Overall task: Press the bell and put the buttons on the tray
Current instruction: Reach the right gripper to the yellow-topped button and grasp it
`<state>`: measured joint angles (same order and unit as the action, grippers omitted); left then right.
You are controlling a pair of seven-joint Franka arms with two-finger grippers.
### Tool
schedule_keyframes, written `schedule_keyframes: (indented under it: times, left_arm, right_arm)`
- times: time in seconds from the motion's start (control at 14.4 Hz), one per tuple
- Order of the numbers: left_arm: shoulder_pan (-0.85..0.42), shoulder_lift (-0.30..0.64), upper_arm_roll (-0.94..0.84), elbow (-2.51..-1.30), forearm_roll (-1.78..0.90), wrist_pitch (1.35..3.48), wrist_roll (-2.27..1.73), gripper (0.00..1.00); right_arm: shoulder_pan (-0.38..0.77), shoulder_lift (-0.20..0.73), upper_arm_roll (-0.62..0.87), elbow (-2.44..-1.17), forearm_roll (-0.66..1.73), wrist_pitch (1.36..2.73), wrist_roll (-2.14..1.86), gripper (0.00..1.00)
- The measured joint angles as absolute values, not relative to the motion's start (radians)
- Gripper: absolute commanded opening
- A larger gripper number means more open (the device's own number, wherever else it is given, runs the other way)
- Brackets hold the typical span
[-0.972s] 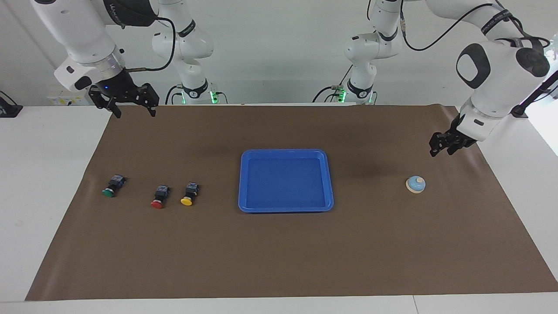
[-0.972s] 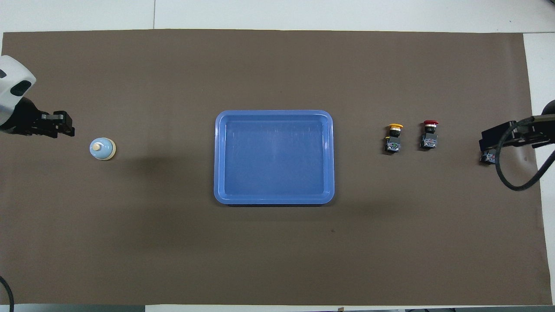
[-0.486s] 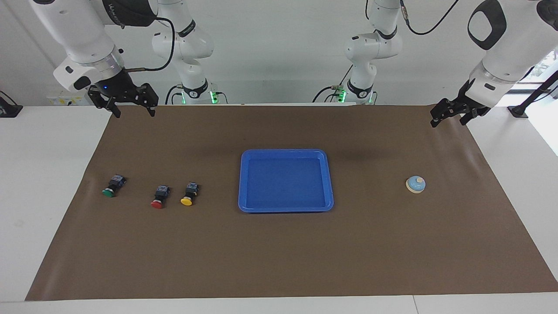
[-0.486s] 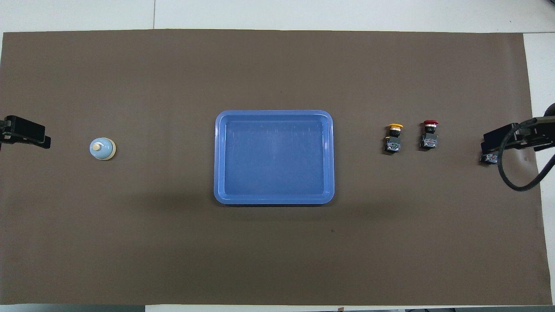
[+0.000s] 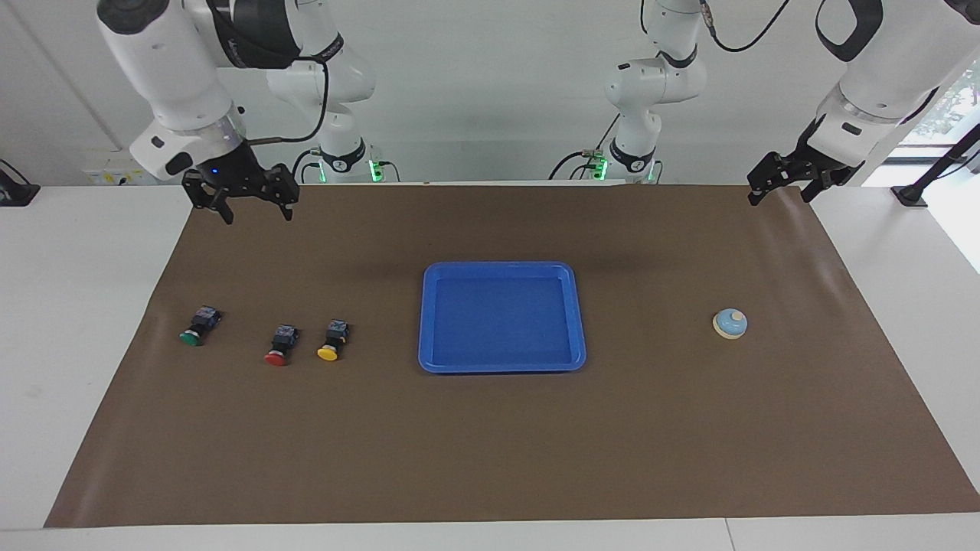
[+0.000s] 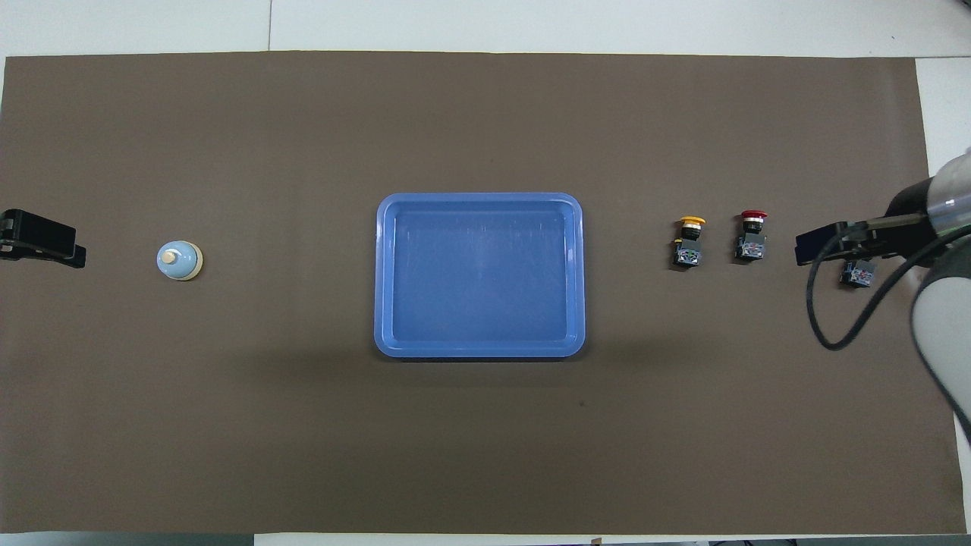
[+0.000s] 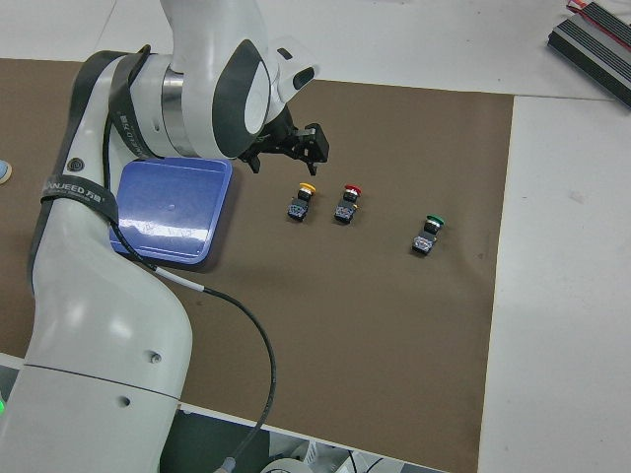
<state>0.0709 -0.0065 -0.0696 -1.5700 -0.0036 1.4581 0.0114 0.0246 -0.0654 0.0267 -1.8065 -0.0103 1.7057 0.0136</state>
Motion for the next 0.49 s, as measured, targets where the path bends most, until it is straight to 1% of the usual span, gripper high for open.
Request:
schedule_keyframes:
  times: [0.14,0.21,0.49]
  left_arm:
    - [0.071,-0.006,-0.07,-1.573,-0.004,1.458,0.011,1.0]
    - [0.071,-0.006,-0.07,-1.574,-0.004,1.458,0.01,1.0]
    - [0.071,-0.006,-0.07,-1.575,-0.004,1.458,0.01,1.0]
  right_arm:
    - [0.068,-0.057,0.03,-1.9,-0.01,1.805,0.104,1.0]
    - [0.088,-0.037,0.03,-1.93,-0.01,1.858,0.141,1.0]
    - [0.103,0.104,0.03,-2.016,-0.01,2.129,0.183,1.0]
